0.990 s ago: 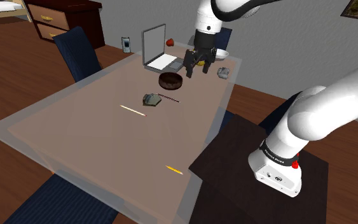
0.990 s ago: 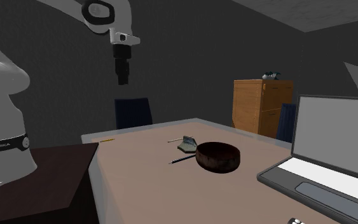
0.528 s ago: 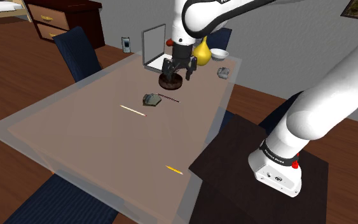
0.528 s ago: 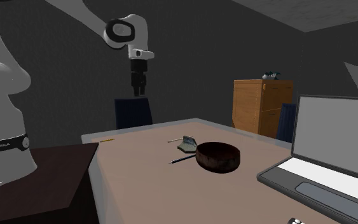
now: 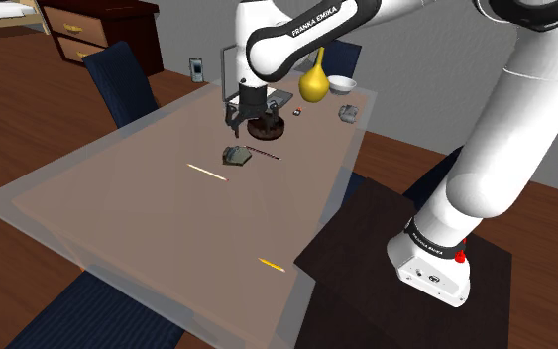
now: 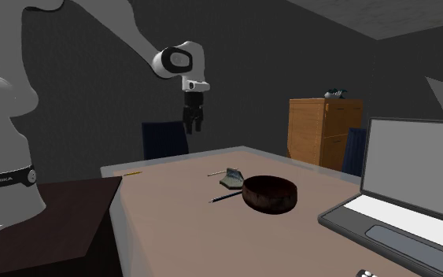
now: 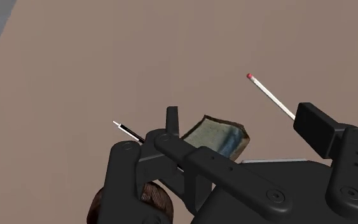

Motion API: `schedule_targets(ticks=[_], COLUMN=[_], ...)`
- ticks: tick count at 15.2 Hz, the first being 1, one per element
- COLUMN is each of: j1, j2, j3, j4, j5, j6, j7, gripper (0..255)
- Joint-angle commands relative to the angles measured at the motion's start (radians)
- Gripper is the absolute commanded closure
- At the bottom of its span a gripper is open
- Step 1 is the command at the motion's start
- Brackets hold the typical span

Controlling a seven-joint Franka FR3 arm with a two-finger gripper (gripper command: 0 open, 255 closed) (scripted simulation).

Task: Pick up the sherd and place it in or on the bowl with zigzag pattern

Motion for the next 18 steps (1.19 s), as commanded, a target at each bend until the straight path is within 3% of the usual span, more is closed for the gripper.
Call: schedule_targets(ticks=[1, 7, 14, 18], j1=[0.014, 0.064, 0.111, 0.114], j2=[0.092, 0.339, 0.639, 0.681], j3=[-0.009, -0.067, -0.14, -0.148], j4=[0.076, 0.322, 0.691, 0.712], j5=[-0.04, -0.112, -0.133, -0.136], j6=[0.006, -0.016, -0.101, -0.082], j7=[0.08, 0.248, 0.38, 0.388], gripper=[0, 0, 0, 0])
